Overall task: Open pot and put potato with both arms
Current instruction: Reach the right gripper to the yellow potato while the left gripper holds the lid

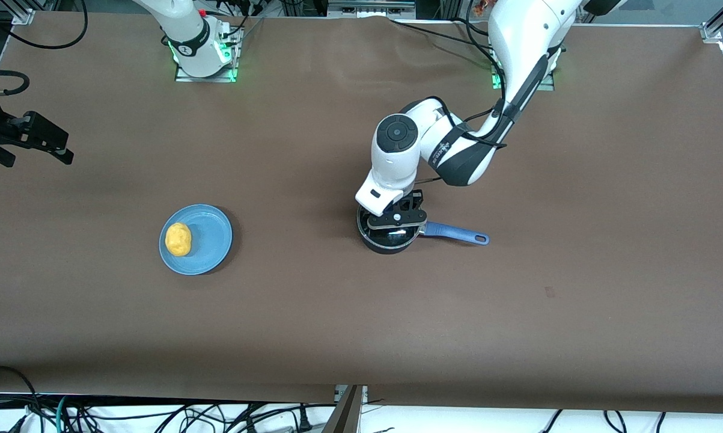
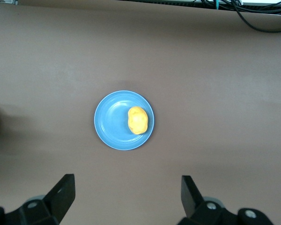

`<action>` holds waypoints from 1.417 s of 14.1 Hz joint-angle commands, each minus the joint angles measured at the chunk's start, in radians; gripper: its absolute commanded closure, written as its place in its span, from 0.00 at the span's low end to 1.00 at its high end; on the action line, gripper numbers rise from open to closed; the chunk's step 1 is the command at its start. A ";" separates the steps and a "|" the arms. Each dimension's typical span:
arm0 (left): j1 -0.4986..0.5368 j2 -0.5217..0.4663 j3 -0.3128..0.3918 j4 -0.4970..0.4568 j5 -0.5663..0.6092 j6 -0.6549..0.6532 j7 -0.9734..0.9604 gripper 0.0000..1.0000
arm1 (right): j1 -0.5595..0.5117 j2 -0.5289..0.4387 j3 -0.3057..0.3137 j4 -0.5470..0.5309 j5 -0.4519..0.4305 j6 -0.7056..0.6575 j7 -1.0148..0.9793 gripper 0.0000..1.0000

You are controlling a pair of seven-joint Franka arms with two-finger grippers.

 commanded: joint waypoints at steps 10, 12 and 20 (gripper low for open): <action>0.013 -0.022 -0.031 0.019 0.030 -0.020 -0.008 0.61 | 0.090 0.408 0.001 0.006 -0.117 0.151 -0.032 0.00; 0.033 -0.056 -0.037 0.019 0.024 -0.065 0.003 0.61 | 0.082 0.443 0.000 -0.053 -0.055 0.267 -0.088 0.00; 0.333 -0.226 -0.040 -0.079 -0.049 -0.125 0.438 0.63 | 0.053 0.516 0.001 -0.308 -0.001 0.631 -0.096 0.01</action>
